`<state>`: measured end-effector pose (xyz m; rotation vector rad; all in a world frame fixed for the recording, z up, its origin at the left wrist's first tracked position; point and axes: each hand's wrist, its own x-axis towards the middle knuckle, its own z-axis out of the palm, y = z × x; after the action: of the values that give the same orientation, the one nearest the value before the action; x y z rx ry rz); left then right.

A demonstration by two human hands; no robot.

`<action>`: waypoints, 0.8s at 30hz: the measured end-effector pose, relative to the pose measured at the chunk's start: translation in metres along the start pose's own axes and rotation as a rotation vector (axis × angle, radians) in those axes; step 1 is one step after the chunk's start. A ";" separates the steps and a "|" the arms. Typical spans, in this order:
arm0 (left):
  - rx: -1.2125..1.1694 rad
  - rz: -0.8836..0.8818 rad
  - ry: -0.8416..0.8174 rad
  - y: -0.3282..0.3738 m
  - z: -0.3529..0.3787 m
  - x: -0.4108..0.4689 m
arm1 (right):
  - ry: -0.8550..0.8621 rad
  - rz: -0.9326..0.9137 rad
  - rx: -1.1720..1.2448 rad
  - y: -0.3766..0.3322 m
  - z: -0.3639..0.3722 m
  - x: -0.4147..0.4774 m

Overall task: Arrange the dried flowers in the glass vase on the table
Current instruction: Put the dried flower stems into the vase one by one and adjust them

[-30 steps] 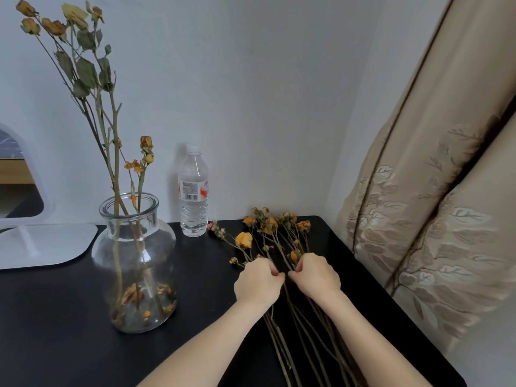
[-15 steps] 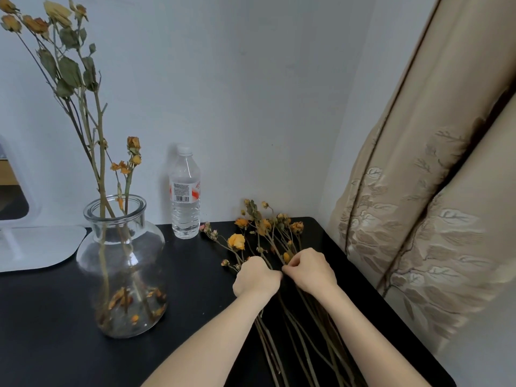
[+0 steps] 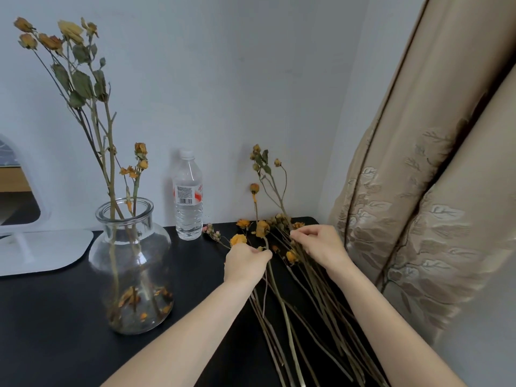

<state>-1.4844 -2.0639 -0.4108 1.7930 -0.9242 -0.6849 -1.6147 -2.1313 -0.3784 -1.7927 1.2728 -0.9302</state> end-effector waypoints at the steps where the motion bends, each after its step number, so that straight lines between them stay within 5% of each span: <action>1: -0.018 0.032 -0.003 0.002 -0.004 -0.001 | 0.014 -0.004 0.047 -0.004 -0.001 0.000; 14: -0.059 0.394 -0.009 0.048 -0.081 -0.033 | 0.048 -0.123 0.617 -0.100 -0.013 -0.020; 24: -0.015 0.621 0.223 0.074 -0.182 -0.076 | -0.057 -0.295 0.832 -0.172 0.004 -0.048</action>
<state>-1.4052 -1.9276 -0.2708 1.4154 -1.2295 -0.0943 -1.5505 -2.0439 -0.2370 -1.3196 0.4507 -1.3113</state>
